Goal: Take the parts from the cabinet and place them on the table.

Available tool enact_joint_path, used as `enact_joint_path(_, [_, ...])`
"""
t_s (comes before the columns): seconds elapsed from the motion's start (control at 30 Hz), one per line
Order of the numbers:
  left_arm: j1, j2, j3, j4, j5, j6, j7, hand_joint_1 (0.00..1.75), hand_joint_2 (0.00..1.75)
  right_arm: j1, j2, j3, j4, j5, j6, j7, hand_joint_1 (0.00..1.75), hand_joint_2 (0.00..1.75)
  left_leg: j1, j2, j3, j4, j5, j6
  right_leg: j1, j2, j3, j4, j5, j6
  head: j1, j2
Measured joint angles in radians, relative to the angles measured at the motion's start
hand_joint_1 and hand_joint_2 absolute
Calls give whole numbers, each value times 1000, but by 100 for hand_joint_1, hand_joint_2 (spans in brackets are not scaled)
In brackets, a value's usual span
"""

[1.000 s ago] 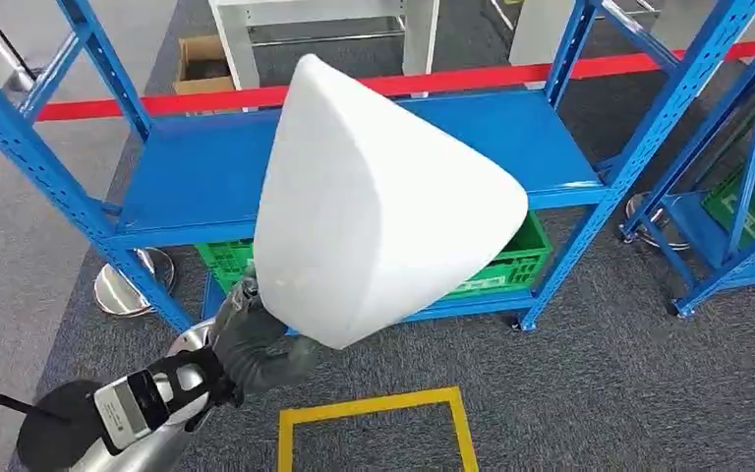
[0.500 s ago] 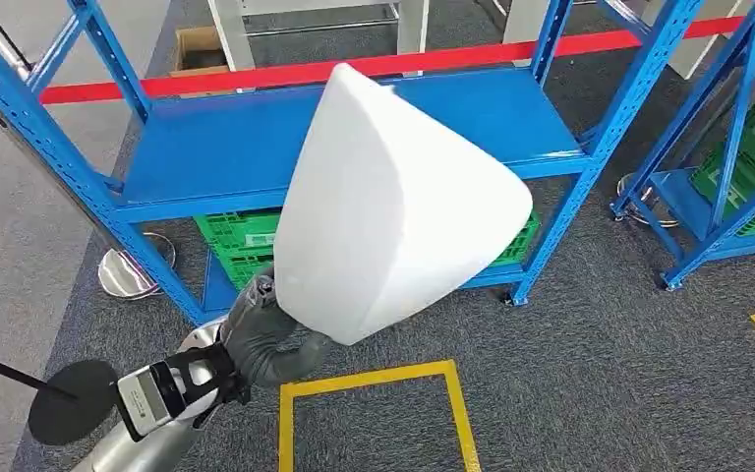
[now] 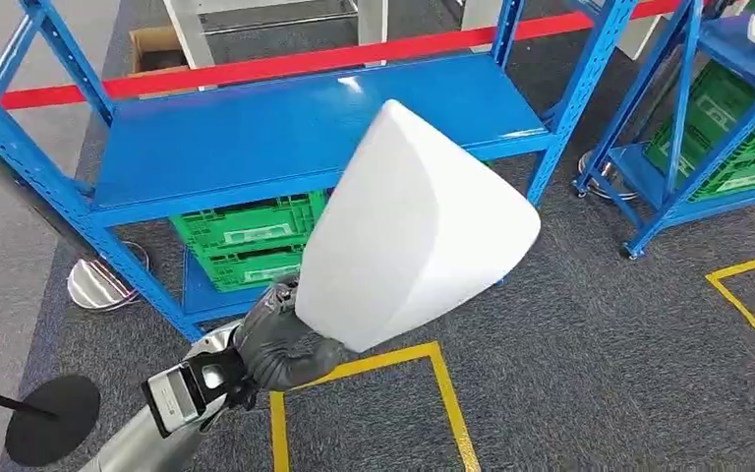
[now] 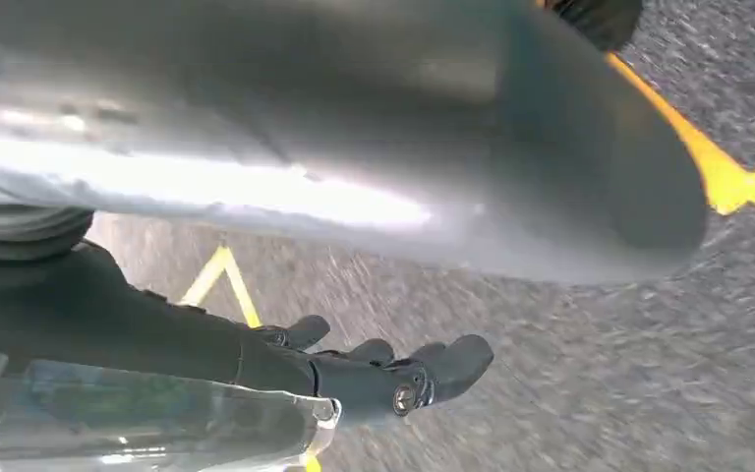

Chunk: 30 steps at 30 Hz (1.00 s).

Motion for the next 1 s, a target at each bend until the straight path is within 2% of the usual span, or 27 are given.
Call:
enact_joint_path(0.03, [-1, -4, 0, 2, 2, 0, 0, 175, 175, -1, 0, -6, 0, -6, -7, 5, 0, 0, 0, 11, -3, 0, 2, 6, 3, -30, -28, 56, -37, 0, 4, 0])
enact_joint_path(0.1, [2, -6, -3, 10, 2, -2, 0, 175, 175, -5, -1, -23, -1, -24, -24, 21, 0, 0, -5, 41, -8, 1, 3, 8, 3, -47, -107, 226, -114, 4, 7, 0])
enact_joint_path(0.13, [4, -8, -5, 14, 2, -2, 0, 175, 175, -5, 0, -30, 0, -32, -28, 27, 0, 0, -7, 54, -10, 2, 3, 9, 3, -50, -135, 293, -131, 6, 8, 0])
enact_joint_path(0.17, [5, -12, -7, 16, 3, -2, 0, 175, 175, -3, 2, -38, 0, -40, -31, 34, 0, 0, -7, 66, -10, 2, 3, 9, 3, -53, -137, 305, -125, 6, 6, 0])
enact_joint_path(0.2, [5, -16, -9, 17, 3, -2, 0, 175, 175, -2, 3, -47, 0, -50, -33, 40, 0, 0, -7, 77, -9, 3, 3, 8, 3, -55, -115, 270, -101, 5, 8, 0])
enact_joint_path(0.23, [5, -22, -10, 17, 3, -2, 0, 175, 175, -2, 3, -54, 0, -57, -35, 42, 0, 0, -7, 87, -9, 5, 2, 7, 3, -62, -71, 190, -61, 3, 7, 0])
enact_joint_path(0.27, [5, -27, -11, 17, 3, -2, 2, 175, 175, -3, 3, -63, -1, -61, -39, 43, 0, 0, -6, 97, -9, 9, -1, 3, 3, -77, -13, 87, -18, 2, 8, 0])
enact_joint_path(0.3, [5, -32, -12, 17, 2, -2, 5, 175, 175, -6, 3, -69, 0, -68, -40, 43, 0, 0, -7, 106, -10, 16, -6, -4, 4, -115, 29, 0, -3, 1, 8, 0])
enact_joint_path(0.33, [4, -34, -12, 17, -1, -2, 9, 175, 175, -11, 8, -76, 0, -76, -40, 43, 0, 0, -19, 114, -16, 25, -11, -11, 11, -124, 35, -9, -11, -8, 10, 0])
enact_joint_path(0.37, [4, -37, -14, 17, -5, -1, 17, 175, 175, -11, 8, -84, 0, -83, -39, 44, 0, 0, -18, 118, -18, 26, -10, -13, 12, -106, 30, -5, -8, -15, 6, 0])
enact_joint_path(0.43, [6, -43, -18, 17, -16, 2, 32, 175, 175, -9, 14, -98, 0, -92, -36, 53, 0, 0, -15, 132, -17, 24, -7, -17, 16, -92, 22, -2, -7, -20, 7, 0])
enact_joint_path(0.47, [5, -48, -19, 17, -23, 5, 44, 175, 175, -9, 16, -103, 0, -93, -32, 57, 0, 0, -14, 134, -18, 26, -11, -21, 11, -84, 21, -3, -3, -27, 7, 0])
enact_joint_path(0.5, [6, -50, -21, 17, -27, 5, 55, 175, 175, -11, 19, -106, 0, -94, -29, 60, 0, 0, -9, 88, -23, 39, -29, -31, 8, -77, 19, -4, 0, -33, 6, 0])
enact_joint_path(0.53, [6, -52, -21, 16, -30, 6, 64, 175, 175, -14, 19, -109, 0, -94, -27, 60, 0, 0, -7, 51, -42, 86, -66, -35, 6, -69, 16, -4, 4, -38, 5, 0])
enact_joint_path(0.57, [7, -52, -20, 16, -36, 8, 72, 175, 175, -18, 20, -114, 0, -94, -24, 60, 0, 0, -6, 35, -77, 163, -110, -37, 6, -61, 11, -4, 7, -42, 5, 0])
enact_joint_path(0.6, [9, -51, -20, 17, -39, 8, 81, 175, 175, -21, 23, -116, 0, -95, -21, 59, 0, 0, -5, 28, -115, 246, -146, -38, 7, -51, 7, -4, 9, -46, 6, 0])
enact_joint_path(0.63, [14, -51, -20, 17, -41, 8, 89, 175, 175, -22, 23, -117, 0, -98, -17, 57, 0, 0, -6, 27, -150, 317, -169, -37, 9, -40, 2, -4, 12, -48, 5, 0])
enact_joint_path(0.67, [18, -51, -20, 17, -44, 9, 97, 175, 175, -21, 25, -118, 0, -98, -11, 54, 0, 0, -6, 27, -163, 345, -168, -36, 9, -29, 0, -4, 14, -48, 6, 0])
enact_joint_path(0.7, [21, -51, -20, 17, -47, 15, 103, 175, 175, -21, 27, -119, 0, -100, -8, 53, 0, 0, -6, 26, -153, 323, -144, -33, 10, -17, -1, -4, 17, -46, 6, 0])
enact_joint_path(0.73, [23, -51, -19, 17, -50, 24, 108, 175, 175, -22, 28, -121, 0, -101, -8, 53, 0, 0, -6, 22, -119, 258, -103, -29, 10, -3, -1, -4, 19, -43, 6, 0])
enact_joint_path(0.77, [23, -53, -18, 17, -57, 32, 109, 175, 175, -22, 32, -122, 0, -103, -8, 53, 0, 0, -6, 9, -71, 163, -55, -23, 11, 10, -1, -4, 21, -41, 6, 0])
enact_joint_path(0.8, [23, -54, -18, 16, -57, 36, 110, 175, 175, -24, 35, -123, 0, -105, -8, 53, 0, 0, -6, -30, -22, 71, -17, -14, 9, 21, -1, -4, 24, -37, 6, 0])
enact_joint_path(0.83, [25, -54, -18, 16, -57, 39, 110, 175, 175, -26, 40, -123, 0, -106, -7, 53, 0, 0, -5, -83, -4, 30, -26, -7, 12, 29, -5, -2, 27, -32, 9, 0])
enact_joint_path(0.87, [25, -54, -16, 15, -57, 40, 110, 175, 175, -29, 40, -123, 0, -106, -7, 53, 0, 0, -7, -69, -7, 25, -22, -12, 8, 39, -11, -1, 31, -26, 5, 0])
enact_joint_path(0.9, [25, -55, -16, 16, -57, 41, 111, 175, 175, -28, 41, -124, 0, -106, -6, 53, 0, 0, -11, -60, -9, 29, -22, -12, 4, 49, -17, -3, 35, -19, 5, 0])
enact_joint_path(0.97, [25, -60, -14, 15, -57, 41, 111, 175, 175, -27, 45, -125, 1, -106, -5, 54, 0, 0, -14, -38, -8, 24, -14, -3, 1, 72, -23, -11, 46, -1, 4, 0])
enact_joint_path(1.0, [24, -64, -14, 15, -57, 41, 111, 175, 175, -27, 45, -126, 1, -106, -5, 54, 0, 0, -5, -17, -6, 15, -4, 2, 0, 54, -31, 3, 40, -2, 5, 0])
